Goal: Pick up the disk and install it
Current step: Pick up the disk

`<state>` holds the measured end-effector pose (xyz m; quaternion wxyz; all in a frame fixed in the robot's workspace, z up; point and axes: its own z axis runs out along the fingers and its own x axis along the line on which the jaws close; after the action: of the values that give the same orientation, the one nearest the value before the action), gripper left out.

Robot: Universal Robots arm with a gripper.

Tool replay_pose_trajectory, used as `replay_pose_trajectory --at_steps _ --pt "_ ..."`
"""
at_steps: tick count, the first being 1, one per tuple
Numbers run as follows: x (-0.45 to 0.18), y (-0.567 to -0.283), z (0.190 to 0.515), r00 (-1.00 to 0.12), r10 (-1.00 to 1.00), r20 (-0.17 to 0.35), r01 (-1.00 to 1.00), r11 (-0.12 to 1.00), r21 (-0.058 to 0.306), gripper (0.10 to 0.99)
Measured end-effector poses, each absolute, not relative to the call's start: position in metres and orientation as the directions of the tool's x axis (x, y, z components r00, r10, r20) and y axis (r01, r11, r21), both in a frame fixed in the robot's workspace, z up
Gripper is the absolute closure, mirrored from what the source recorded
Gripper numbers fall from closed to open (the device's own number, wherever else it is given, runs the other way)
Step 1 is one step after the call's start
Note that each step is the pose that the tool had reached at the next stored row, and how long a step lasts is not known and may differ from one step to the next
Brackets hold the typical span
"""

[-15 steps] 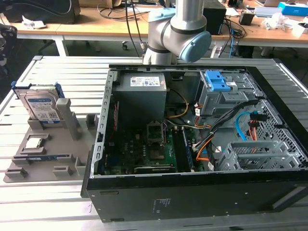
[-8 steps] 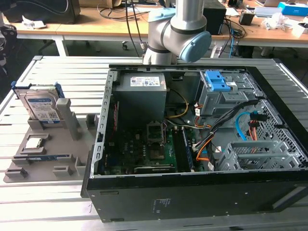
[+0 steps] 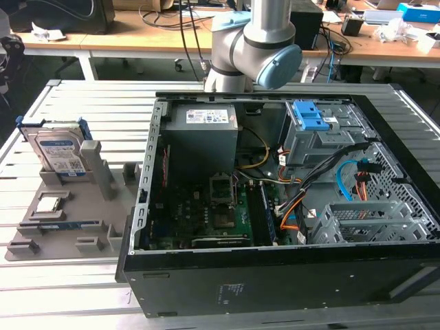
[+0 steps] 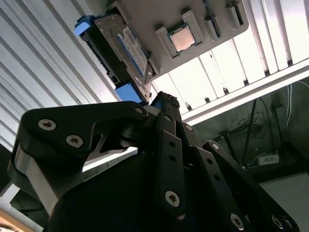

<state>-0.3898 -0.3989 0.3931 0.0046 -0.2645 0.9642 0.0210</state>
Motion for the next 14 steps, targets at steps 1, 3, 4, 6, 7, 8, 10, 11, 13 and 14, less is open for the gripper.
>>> replay_pose_trajectory --at_steps 1,3,4,6,7,8,10,11,13,14 --pt "-0.3898 -0.3989 0.3932 -0.855 -0.518 -0.02 -0.519 0.854 0.038 0.98" --pt "-0.3898 -0.3989 0.3931 -0.845 -0.534 -0.02 -0.534 0.845 0.037 0.98" --pt "-0.3898 -0.3989 0.3931 -0.839 -0.543 -0.019 -0.544 0.839 0.037 0.98" --pt "-0.3898 -0.3988 0.3931 -0.828 -0.561 -0.019 -0.561 0.827 0.036 0.98" --pt "-0.3898 -0.3989 0.3931 -0.823 -0.568 -0.019 -0.569 0.822 0.036 0.98" --pt "-0.3898 -0.3989 0.3932 -0.816 -0.577 -0.018 -0.577 0.816 0.036 0.98" --pt "-0.3898 -0.3989 0.3931 -0.808 -0.589 -0.018 -0.589 0.807 0.035 0.98" --pt "-0.3898 -0.3988 0.3931 -0.802 -0.597 -0.018 -0.597 0.802 0.035 0.98" --pt "-0.3898 -0.3988 0.3931 -0.792 -0.61 -0.018 -0.61 0.791 0.035 0.98" --pt "-0.3898 -0.3988 0.3931 -0.782 -0.624 -0.018 -0.624 0.781 0.035 0.98"
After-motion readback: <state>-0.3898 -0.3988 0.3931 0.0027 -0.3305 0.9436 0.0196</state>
